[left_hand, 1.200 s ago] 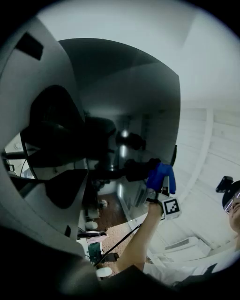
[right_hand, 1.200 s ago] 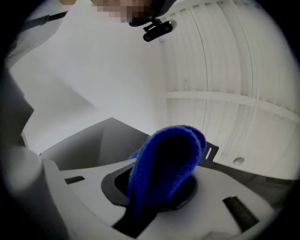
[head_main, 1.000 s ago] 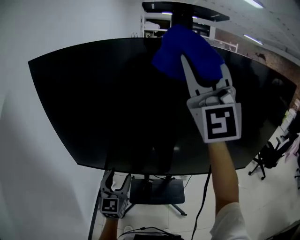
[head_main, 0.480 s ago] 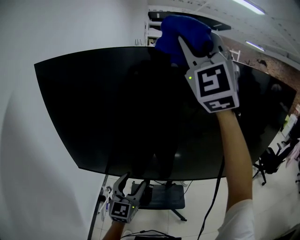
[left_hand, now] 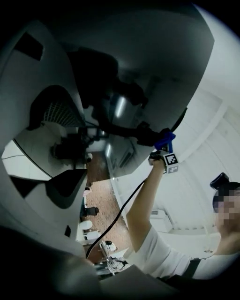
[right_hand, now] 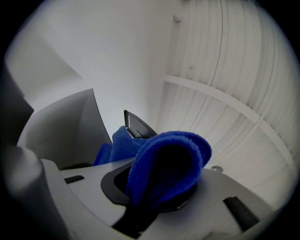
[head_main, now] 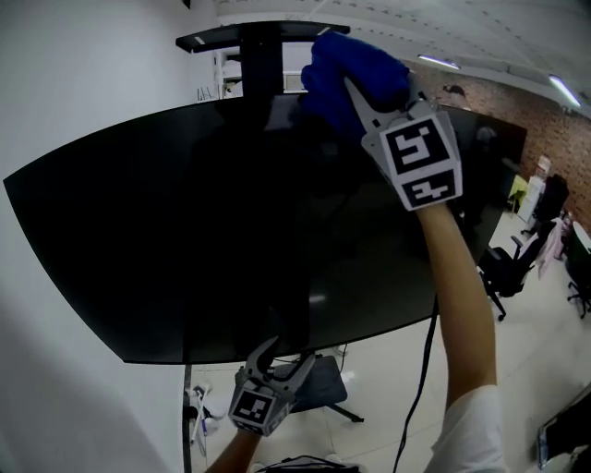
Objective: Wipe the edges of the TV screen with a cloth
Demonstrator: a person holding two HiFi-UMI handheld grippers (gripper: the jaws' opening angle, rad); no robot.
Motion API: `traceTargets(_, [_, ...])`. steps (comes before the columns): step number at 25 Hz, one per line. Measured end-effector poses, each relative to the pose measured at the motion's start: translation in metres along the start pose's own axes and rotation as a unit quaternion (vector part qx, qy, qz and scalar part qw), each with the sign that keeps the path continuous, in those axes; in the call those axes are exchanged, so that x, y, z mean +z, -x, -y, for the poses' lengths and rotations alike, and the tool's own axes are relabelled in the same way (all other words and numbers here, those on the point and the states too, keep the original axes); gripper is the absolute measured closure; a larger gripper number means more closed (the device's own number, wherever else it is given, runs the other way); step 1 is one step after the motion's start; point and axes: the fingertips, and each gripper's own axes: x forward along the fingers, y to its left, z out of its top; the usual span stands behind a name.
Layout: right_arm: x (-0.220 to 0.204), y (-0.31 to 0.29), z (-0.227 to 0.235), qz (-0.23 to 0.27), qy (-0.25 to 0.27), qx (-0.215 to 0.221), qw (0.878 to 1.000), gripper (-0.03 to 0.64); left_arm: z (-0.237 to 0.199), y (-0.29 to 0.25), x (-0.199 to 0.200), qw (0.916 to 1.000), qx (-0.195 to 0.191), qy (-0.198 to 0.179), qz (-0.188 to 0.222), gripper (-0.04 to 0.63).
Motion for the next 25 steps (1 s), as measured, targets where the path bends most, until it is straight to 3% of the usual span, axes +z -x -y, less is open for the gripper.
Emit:
traceTargets(5, [-0.072, 0.040, 0.060, -0.060, 0.002, -0.049, 0.997, 0.518, 0.049, -0.054, -0.006, 0.9965, -0.083, 0.006, 0.007, 0.324])
traceTargets(13, [-0.159, 0.086, 0.143, -0.120, 0.007, -0.106, 0.987, 0.518, 0.122, -0.121, -0.017, 0.9835, -0.180, 0.018, -0.001, 0.324])
traceTargets(19, [-0.231, 0.131, 0.220, -0.187, 0.063, -0.168, 0.966, 0.518, 0.185, -0.169, -0.020, 0.9670, -0.254, 0.017, 0.007, 0.324])
traceTargets(25, [-0.317, 0.187, 0.301, -0.227, -0.049, -0.211, 0.949, 0.518, 0.251, -0.187, -0.028, 0.9385, -0.342, 0.040, 0.028, 0.322])
